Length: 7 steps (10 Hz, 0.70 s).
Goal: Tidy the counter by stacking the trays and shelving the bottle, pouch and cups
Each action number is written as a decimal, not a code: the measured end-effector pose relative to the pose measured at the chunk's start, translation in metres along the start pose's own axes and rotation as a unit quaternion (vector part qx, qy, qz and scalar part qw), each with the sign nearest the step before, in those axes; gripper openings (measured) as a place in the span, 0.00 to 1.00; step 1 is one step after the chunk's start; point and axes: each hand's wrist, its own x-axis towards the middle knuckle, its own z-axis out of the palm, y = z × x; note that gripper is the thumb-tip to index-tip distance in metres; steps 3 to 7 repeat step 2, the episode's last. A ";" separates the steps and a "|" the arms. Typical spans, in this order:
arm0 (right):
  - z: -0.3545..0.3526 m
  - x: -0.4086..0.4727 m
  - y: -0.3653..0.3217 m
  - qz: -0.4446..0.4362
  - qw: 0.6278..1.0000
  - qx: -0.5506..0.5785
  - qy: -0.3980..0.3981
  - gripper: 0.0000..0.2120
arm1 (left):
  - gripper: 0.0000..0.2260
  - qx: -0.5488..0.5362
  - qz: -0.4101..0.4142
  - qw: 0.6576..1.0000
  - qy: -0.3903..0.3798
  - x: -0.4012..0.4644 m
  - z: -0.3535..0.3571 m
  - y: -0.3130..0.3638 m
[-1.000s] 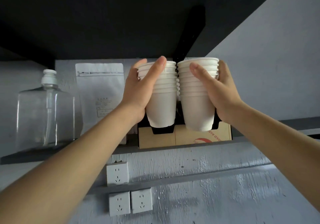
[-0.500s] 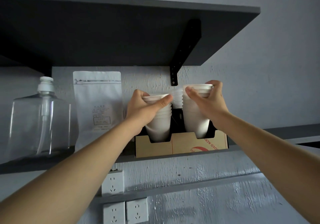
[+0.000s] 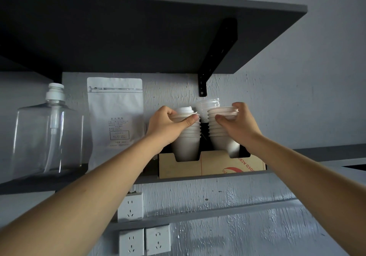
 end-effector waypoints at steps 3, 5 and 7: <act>0.001 -0.015 -0.015 -0.104 0.990 -0.079 0.044 0.42 | 0.28 -0.011 0.045 0.999 0.009 -0.006 -0.011 -0.001; 0.001 -0.015 -0.015 -0.104 0.990 -0.079 0.044 0.42 | 0.28 -0.011 0.045 0.999 0.009 -0.006 -0.011 -0.001; 0.001 -0.015 -0.015 -0.104 0.990 -0.079 0.044 0.42 | 0.28 -0.011 0.045 0.999 0.009 -0.006 -0.011 -0.001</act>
